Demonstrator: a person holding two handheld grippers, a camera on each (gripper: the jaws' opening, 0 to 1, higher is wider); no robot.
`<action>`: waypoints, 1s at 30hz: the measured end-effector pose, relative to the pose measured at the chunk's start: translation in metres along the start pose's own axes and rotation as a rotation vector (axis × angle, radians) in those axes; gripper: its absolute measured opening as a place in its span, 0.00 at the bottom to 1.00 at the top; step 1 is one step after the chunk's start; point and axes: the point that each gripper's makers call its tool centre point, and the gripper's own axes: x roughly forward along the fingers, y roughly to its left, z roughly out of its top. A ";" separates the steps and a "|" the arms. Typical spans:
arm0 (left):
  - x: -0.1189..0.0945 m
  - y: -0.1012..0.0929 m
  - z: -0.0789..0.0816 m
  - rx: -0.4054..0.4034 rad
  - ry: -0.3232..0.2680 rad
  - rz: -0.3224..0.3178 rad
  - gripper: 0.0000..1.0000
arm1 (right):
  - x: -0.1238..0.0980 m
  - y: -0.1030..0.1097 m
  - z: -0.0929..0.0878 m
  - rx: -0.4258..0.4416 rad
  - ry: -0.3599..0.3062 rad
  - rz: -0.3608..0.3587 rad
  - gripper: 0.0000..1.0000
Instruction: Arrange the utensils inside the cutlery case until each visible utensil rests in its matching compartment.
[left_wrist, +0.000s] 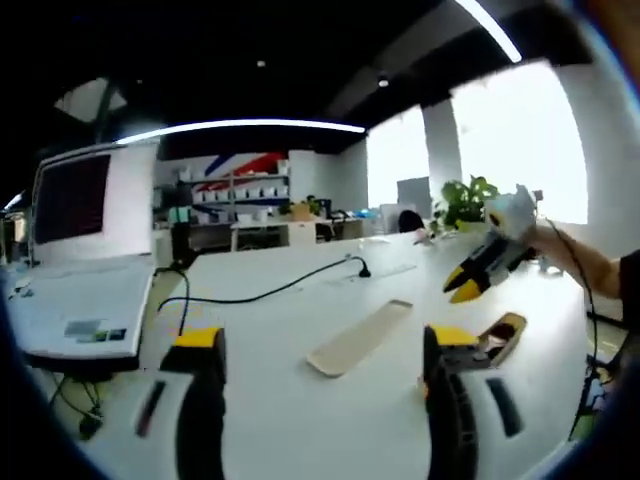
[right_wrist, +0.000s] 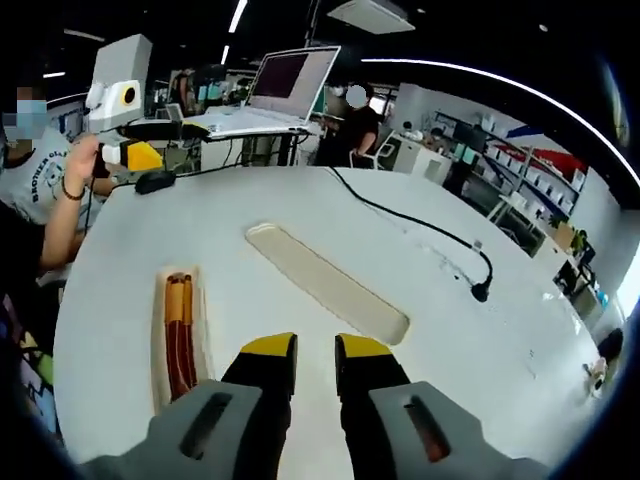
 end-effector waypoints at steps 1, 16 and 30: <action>0.006 -0.002 -0.001 -0.042 -0.004 -0.039 0.84 | 0.001 -0.003 -0.001 0.006 -0.005 -0.006 0.15; 0.068 0.005 -0.047 -0.440 0.226 -0.119 0.76 | 0.022 -0.064 -0.019 0.261 -0.159 -0.116 0.22; 0.090 -0.013 -0.067 -0.529 0.295 -0.140 0.70 | 0.043 -0.088 -0.022 0.413 -0.200 -0.054 0.21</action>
